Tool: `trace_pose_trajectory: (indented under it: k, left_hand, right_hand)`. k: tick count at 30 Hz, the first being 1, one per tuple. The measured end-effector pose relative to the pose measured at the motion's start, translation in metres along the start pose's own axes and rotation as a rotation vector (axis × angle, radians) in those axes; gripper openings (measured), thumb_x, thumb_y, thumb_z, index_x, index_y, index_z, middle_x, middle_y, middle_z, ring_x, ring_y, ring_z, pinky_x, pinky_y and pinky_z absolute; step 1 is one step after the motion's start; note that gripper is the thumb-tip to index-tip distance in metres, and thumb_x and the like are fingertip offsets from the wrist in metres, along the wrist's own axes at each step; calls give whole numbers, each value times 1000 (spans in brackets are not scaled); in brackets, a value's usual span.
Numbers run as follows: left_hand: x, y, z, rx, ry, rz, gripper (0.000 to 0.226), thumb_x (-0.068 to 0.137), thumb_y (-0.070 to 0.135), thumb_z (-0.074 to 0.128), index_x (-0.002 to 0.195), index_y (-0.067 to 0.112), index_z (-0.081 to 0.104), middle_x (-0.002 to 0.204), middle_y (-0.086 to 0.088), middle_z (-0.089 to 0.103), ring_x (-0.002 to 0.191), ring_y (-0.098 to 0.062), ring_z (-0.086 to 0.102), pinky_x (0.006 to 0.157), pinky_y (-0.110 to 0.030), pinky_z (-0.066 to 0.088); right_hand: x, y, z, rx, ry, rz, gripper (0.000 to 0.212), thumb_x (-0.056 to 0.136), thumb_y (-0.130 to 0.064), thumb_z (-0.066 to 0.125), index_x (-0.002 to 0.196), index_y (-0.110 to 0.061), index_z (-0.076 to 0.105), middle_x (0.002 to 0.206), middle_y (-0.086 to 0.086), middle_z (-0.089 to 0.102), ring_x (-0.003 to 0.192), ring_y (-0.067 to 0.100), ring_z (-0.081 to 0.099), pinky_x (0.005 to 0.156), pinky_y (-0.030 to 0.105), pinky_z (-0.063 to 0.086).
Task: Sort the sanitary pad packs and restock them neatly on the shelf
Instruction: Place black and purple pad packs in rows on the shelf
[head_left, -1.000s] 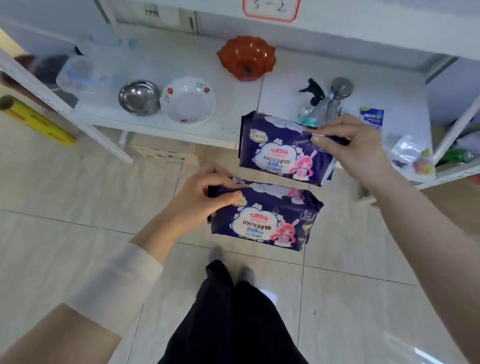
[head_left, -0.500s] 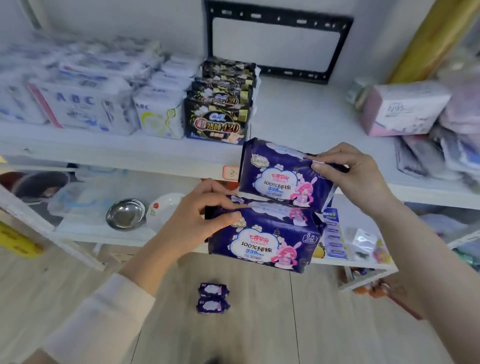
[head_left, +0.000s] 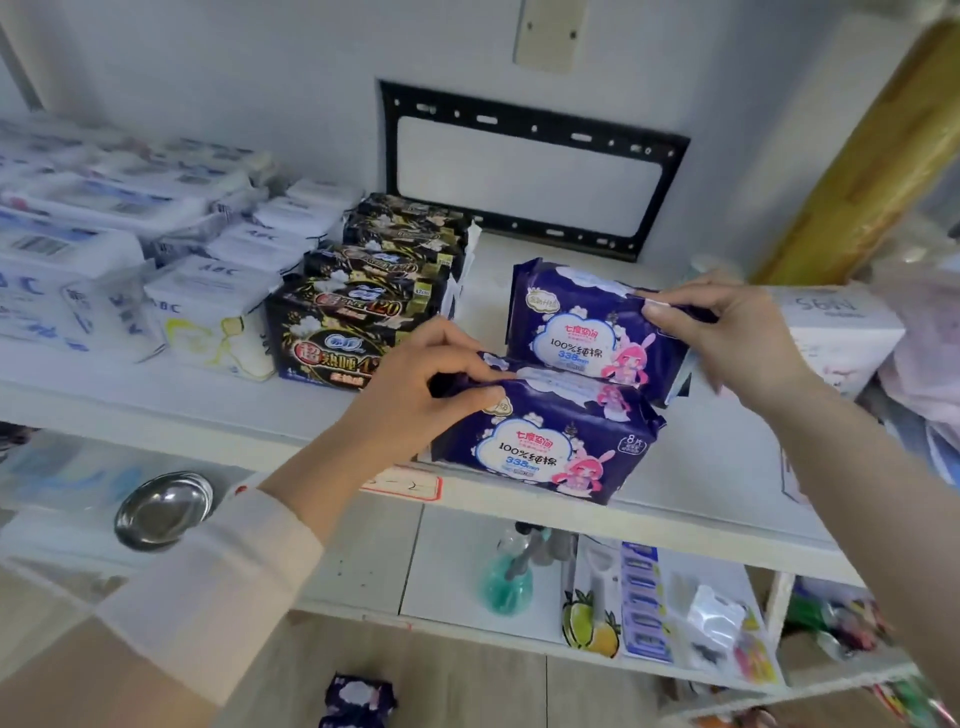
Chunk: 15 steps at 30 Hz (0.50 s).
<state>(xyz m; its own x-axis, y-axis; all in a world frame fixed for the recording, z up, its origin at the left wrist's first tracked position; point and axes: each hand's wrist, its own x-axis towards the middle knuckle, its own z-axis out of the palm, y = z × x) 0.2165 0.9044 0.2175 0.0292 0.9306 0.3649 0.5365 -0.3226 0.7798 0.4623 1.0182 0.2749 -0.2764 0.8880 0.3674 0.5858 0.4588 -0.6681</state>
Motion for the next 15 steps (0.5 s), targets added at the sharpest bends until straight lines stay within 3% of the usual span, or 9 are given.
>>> trace_pose_trajectory:
  k: [2, 6, 12, 15]
  left_hand:
    - [21, -6, 14, 34, 29, 12, 17, 79, 20, 70, 83, 34, 63, 96, 15, 48, 96, 1, 50, 84, -5, 37]
    - [52, -21, 38, 157, 99, 9, 9, 81, 20, 69, 90, 20, 68, 98, 10, 45, 89, 6, 46, 83, 3, 28]
    - [79, -39, 56, 179, 217, -49, 12, 82, 16, 67, 92, 9, 67, 110, 1, 53, 97, -1, 47, 81, 6, 27]
    - [85, -46, 58, 222, 203, -68, 13, 84, 17, 65, 94, 10, 65, 118, -1, 55, 104, -3, 48, 84, 4, 28]
  right_hand:
    - [24, 13, -1, -24, -14, -10, 16, 81, -25, 69, 97, -28, 66, 89, 4, 57, 77, 5, 52, 61, 7, 37]
    - [64, 34, 5, -52, -48, -13, 17, 82, -26, 69, 97, -33, 66, 101, 10, 64, 95, 19, 57, 80, 25, 41]
    - [96, 56, 24, -83, -145, -6, 20, 82, -22, 70, 101, -25, 68, 100, 8, 64, 100, 22, 58, 93, 35, 46]
    - [104, 61, 28, -154, -163, 26, 20, 83, -24, 69, 102, -20, 71, 106, 3, 61, 103, 18, 56, 93, 31, 44]
